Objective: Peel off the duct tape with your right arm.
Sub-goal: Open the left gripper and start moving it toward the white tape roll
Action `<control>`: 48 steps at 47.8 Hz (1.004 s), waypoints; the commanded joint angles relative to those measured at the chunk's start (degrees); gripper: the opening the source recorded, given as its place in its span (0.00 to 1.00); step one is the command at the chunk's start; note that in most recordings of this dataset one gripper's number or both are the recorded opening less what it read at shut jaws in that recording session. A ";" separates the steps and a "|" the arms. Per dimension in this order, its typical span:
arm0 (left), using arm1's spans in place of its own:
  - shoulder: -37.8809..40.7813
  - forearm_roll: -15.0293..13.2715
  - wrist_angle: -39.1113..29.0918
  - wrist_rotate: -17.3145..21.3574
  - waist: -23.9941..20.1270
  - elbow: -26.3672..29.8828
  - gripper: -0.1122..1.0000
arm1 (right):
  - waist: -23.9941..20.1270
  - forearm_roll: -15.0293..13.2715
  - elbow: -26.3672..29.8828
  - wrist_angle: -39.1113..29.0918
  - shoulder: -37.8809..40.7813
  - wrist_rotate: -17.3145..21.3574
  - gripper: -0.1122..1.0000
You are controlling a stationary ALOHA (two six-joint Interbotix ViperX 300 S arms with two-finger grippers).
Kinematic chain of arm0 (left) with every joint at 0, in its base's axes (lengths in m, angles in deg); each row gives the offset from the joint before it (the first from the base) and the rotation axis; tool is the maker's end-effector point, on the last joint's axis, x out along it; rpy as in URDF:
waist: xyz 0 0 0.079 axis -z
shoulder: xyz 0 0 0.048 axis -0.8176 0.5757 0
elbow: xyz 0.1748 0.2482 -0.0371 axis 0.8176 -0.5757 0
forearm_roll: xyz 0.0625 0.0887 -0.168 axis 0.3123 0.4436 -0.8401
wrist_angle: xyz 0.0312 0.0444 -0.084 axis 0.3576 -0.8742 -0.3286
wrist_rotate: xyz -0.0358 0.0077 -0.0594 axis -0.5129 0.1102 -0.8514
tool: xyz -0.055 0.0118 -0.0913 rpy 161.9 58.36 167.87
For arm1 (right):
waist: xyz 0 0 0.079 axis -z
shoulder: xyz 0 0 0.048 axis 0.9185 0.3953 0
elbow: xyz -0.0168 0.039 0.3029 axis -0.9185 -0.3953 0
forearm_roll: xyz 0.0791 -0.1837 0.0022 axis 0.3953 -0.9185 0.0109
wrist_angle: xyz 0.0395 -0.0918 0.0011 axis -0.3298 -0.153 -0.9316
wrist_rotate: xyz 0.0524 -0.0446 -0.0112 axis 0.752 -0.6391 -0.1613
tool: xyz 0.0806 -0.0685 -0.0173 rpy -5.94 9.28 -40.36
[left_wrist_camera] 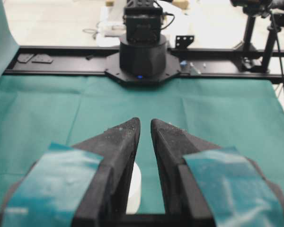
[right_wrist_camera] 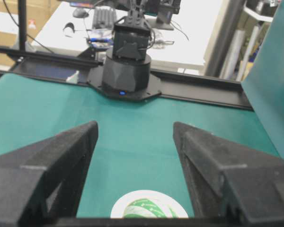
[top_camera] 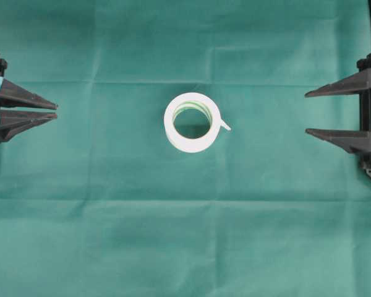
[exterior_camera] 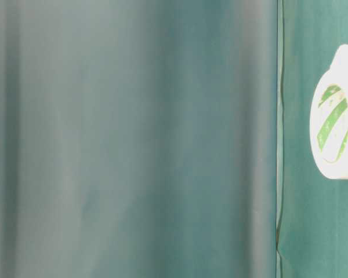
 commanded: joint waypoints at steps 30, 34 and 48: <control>3.34 -0.62 6.42 0.18 0.70 -2.02 0.11 | 0.35 0.00 -3.43 3.69 1.49 -0.26 0.05; 3.43 -0.62 7.21 0.35 0.70 -2.20 0.14 | 0.35 0.00 -4.13 4.39 0.97 -0.26 0.14; 3.87 -0.62 7.65 0.35 0.70 -2.02 0.81 | 0.79 0.00 -4.66 4.75 0.70 -0.09 0.80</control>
